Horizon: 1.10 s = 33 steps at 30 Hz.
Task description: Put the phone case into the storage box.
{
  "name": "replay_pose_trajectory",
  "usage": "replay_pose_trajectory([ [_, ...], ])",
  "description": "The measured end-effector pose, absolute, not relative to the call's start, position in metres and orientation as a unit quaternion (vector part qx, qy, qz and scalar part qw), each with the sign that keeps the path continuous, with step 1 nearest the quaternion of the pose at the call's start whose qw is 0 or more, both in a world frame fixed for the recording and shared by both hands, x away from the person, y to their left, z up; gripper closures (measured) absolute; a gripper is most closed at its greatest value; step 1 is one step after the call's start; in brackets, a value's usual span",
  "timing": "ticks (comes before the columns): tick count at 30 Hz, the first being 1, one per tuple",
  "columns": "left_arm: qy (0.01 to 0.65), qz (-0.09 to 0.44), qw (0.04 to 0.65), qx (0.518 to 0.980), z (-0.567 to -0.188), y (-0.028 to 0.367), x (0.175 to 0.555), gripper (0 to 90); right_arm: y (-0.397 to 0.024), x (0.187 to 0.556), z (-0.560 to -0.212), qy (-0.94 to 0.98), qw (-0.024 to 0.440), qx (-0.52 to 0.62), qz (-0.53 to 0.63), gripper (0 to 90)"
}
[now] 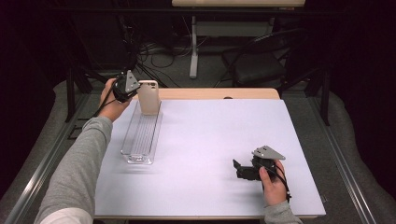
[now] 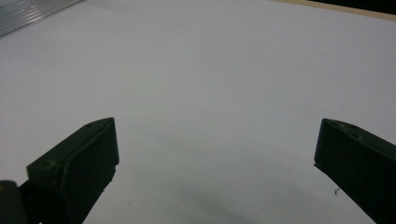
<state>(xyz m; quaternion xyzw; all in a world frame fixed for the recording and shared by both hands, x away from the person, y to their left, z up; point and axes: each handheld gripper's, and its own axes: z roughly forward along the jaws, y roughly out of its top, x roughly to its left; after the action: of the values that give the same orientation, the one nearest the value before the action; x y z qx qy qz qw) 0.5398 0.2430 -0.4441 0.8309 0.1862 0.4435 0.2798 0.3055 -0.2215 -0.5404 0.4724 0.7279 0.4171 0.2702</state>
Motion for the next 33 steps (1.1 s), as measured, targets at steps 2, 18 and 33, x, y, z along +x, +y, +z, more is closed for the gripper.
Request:
replay_pose_trajectory([
  [2, 0.186, 0.445, 0.279, 0.831, -0.4444, 0.2423, 0.5400, 78.4, -0.2215, 0.3054, -0.5405, 0.728, 0.270, 0.472, 0.417, 0.0],
  [18, 0.174, 0.460, 0.258, 0.832, -0.4463, 0.2416, 0.5410, 78.3, -0.2201, 0.3049, -0.5412, 0.733, 0.273, 0.463, 0.416, 0.0],
  [33, 0.191, 0.456, 0.251, 0.832, -0.4476, 0.2439, 0.5432, 75.1, -0.2195, 0.3051, -0.5419, 0.734, 0.273, 0.463, 0.415, 0.0],
])
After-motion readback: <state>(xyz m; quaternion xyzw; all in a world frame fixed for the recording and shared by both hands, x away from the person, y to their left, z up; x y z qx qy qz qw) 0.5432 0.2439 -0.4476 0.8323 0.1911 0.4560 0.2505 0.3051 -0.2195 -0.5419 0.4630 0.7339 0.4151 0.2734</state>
